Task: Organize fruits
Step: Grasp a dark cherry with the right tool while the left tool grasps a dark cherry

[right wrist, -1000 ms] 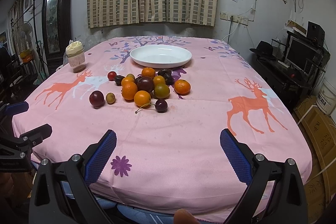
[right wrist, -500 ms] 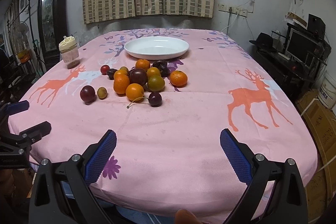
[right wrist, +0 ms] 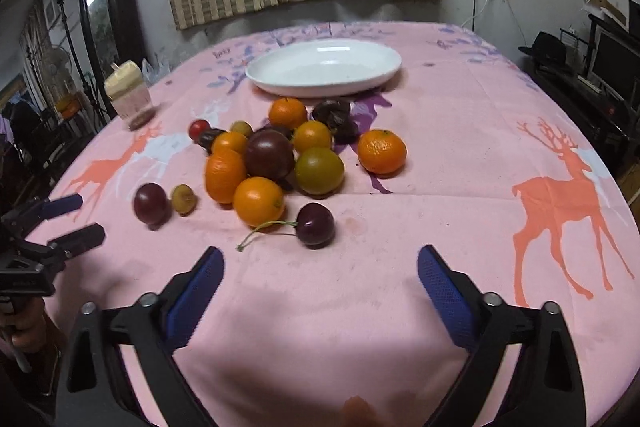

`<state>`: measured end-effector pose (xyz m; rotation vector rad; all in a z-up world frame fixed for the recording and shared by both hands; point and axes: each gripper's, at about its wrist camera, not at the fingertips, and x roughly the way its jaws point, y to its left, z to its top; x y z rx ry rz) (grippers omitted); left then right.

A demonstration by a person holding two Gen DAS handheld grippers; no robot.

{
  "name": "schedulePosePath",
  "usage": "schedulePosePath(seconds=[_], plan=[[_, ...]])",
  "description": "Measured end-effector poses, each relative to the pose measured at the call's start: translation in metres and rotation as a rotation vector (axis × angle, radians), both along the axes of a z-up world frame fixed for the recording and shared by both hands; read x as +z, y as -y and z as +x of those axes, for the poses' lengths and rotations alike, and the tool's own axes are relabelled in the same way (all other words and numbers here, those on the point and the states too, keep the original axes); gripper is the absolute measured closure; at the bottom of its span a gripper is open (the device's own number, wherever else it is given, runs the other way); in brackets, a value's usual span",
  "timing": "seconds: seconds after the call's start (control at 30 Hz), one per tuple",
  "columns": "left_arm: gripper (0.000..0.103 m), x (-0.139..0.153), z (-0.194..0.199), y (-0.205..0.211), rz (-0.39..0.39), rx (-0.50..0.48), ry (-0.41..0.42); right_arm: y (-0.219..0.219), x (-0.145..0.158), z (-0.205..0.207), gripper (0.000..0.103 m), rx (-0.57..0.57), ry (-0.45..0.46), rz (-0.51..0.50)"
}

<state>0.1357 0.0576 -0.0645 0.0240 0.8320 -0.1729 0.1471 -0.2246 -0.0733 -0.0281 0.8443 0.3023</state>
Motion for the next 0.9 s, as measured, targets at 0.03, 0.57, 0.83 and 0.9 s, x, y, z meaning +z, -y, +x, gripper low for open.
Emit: schedulePosePath(seconds=[0.03, 0.57, 0.83, 0.9], plan=[[0.017, -0.002, 0.006, -0.001, -0.010, -0.025, -0.011, -0.001, -0.003, 0.004, 0.023, 0.009, -0.013, -0.009], [0.032, -0.020, 0.051, 0.023, 0.025, -0.185, -0.084, -0.017, -0.020, 0.040, 0.052, 0.132, -0.092, -0.080], [0.049, -0.026, 0.057, 0.029, 0.038, -0.209, -0.105, -0.016, -0.020, 0.041, 0.059, 0.128, -0.084, -0.087], [0.055, -0.027, 0.059, 0.031, 0.035, -0.213, -0.110, -0.017, -0.020, 0.042, 0.064, 0.124, -0.081, -0.092]])
